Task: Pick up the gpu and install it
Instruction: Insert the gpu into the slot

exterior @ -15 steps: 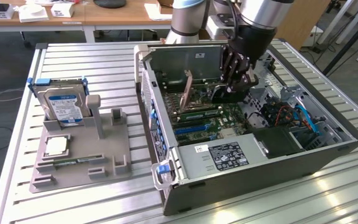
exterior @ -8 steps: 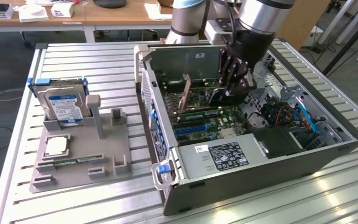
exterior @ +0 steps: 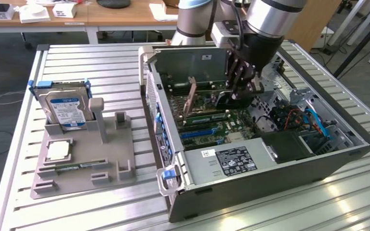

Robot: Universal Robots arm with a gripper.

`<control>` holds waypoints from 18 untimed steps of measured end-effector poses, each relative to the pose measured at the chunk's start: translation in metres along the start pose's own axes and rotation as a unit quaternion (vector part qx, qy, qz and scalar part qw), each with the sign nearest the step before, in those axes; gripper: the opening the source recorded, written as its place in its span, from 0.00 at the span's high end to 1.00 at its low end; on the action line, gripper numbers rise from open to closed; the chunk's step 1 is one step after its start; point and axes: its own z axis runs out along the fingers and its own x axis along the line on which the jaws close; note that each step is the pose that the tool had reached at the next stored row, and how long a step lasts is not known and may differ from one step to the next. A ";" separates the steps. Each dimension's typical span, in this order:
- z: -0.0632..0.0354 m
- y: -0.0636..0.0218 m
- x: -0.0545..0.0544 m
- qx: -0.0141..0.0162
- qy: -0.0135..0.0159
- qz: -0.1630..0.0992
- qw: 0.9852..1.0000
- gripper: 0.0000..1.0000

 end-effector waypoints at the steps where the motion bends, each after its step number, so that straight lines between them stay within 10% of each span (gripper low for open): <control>1: 0.0001 0.0004 0.000 0.000 0.000 0.000 1.000 0.73; 18: 0.0107 0.0017 0.001 -0.001 -0.002 -0.013 1.000 0.73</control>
